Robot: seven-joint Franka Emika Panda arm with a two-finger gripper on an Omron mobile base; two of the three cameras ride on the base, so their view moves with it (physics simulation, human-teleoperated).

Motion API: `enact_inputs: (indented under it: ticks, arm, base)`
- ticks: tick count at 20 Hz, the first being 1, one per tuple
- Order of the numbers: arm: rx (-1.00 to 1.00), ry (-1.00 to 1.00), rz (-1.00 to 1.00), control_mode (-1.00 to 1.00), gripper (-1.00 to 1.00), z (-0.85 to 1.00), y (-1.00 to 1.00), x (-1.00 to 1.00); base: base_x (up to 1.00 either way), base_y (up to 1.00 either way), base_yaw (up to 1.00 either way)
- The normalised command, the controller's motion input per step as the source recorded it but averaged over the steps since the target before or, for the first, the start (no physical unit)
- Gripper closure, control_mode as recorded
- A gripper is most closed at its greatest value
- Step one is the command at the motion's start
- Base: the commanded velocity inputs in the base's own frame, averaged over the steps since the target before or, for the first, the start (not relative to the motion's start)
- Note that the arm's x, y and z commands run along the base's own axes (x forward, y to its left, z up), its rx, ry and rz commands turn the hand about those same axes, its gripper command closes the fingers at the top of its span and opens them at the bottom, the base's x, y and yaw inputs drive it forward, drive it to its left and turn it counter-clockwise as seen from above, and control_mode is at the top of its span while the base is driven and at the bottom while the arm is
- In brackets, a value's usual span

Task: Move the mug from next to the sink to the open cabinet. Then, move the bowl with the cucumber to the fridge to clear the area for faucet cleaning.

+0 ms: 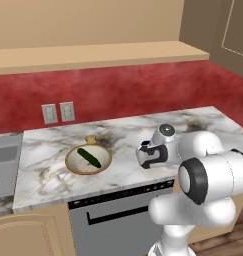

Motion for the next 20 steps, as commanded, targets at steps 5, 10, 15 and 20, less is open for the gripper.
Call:
enact_inputs:
  ticks: [5, 10, 15, 20]
  arm:
    - [0.00, 0.03, 0.00, -1.00, -1.00, -0.24, 0.00, 0.01]
    - [0.00, 0.01, 0.00, -1.00, -1.00, -0.17, 0.00, 0.01]
    - [0.00, 0.00, 0.00, -1.00, 1.00, -0.01, 0.00, 0.13]
    - [0.00, 0.00, 0.00, -1.00, 1.00, 0.00, 0.00, 0.00]
  base:
    - [0.00, 0.00, 0.00]
    - [0.00, 0.00, 0.00]
    - [0.00, 0.00, 0.00]
    - [0.00, 0.00, 0.00]
